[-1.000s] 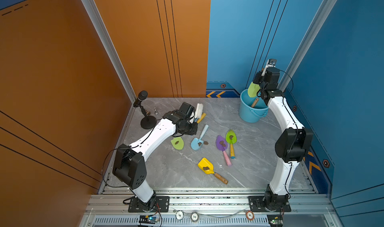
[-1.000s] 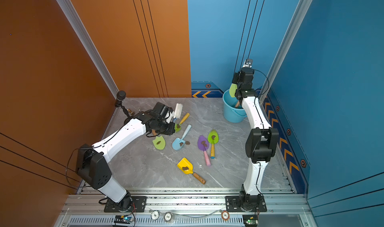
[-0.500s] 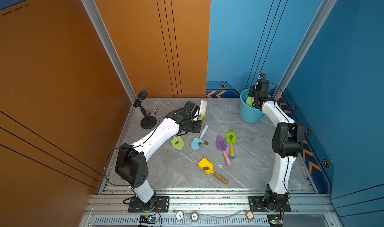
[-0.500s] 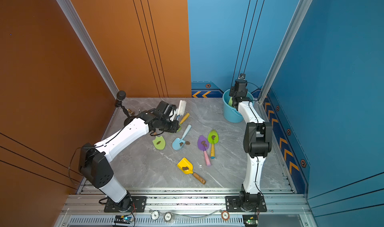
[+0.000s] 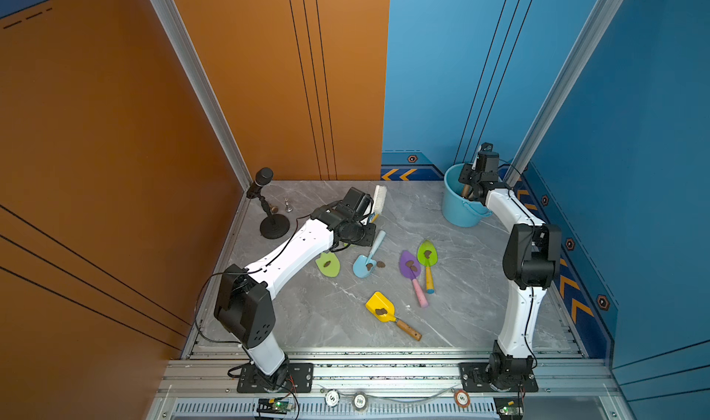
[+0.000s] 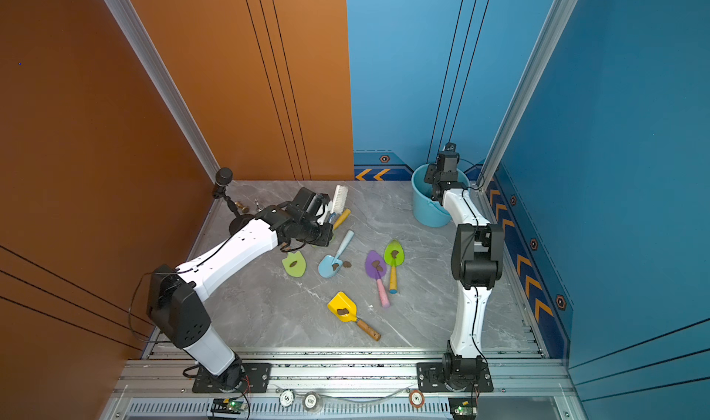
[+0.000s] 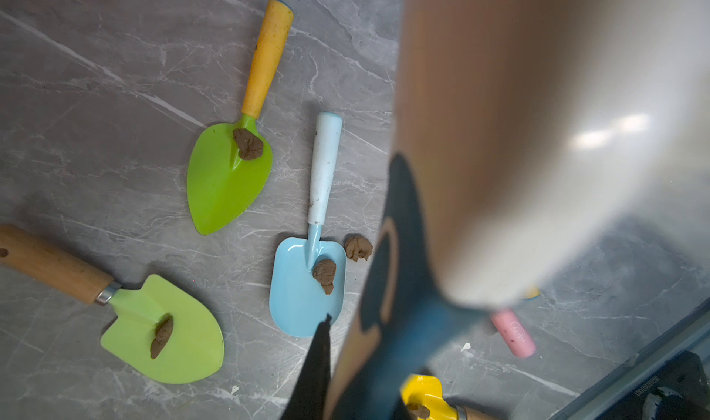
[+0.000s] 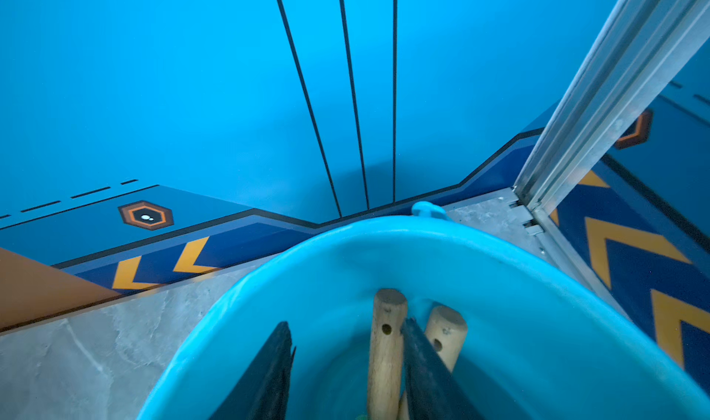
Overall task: Brush the soil off the hand trowel and place it into the bucket
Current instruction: Place the hand trowel in the bucket, then adjust the brush.
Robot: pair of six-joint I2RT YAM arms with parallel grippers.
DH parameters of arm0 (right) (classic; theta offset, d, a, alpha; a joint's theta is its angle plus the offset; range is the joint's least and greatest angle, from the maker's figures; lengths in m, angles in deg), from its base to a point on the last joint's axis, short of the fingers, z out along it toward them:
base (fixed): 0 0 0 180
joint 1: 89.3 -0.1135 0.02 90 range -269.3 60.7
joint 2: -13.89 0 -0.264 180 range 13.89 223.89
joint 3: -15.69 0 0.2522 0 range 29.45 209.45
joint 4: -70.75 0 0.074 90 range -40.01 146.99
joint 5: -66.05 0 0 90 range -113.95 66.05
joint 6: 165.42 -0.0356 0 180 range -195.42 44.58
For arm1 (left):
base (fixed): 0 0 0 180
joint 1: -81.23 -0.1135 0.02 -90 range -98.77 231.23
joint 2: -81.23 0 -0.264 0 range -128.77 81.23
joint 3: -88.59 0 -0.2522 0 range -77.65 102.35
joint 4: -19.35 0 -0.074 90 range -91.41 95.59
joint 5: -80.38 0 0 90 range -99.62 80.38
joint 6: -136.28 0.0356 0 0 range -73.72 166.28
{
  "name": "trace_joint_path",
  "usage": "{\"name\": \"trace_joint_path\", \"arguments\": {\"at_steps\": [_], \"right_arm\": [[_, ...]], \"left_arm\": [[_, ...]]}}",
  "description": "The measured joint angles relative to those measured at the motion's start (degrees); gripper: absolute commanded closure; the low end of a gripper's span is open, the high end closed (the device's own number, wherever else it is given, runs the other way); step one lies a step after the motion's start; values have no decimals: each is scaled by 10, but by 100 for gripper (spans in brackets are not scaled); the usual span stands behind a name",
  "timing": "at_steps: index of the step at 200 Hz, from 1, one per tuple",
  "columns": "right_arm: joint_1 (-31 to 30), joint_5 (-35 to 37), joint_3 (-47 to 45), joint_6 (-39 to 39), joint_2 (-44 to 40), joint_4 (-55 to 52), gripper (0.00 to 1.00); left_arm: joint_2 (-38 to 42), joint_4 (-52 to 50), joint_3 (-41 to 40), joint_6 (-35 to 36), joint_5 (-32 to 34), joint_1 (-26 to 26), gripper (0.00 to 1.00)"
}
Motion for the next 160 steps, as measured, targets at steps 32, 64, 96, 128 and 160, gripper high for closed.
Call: {"name": "trace_joint_path", "arguments": {"at_steps": [32,64,96,128,160], "right_arm": [[-7,-84,-21,-54,-48,-8,1],[-58,-174,-117,-105,-172,33,1],[-169,-233,-186,-156,-270,87,1],[-270,-257,-221,-193,-309,112,1],[-333,-257,-230,-198,-318,110,1]], "left_arm": [[31,0,-20,16,8,1,100],[70,1,-39,35,8,1,100],[105,2,-59,56,7,3,100],[125,2,-65,70,7,8,100],[138,2,-65,74,8,8,100]]}}
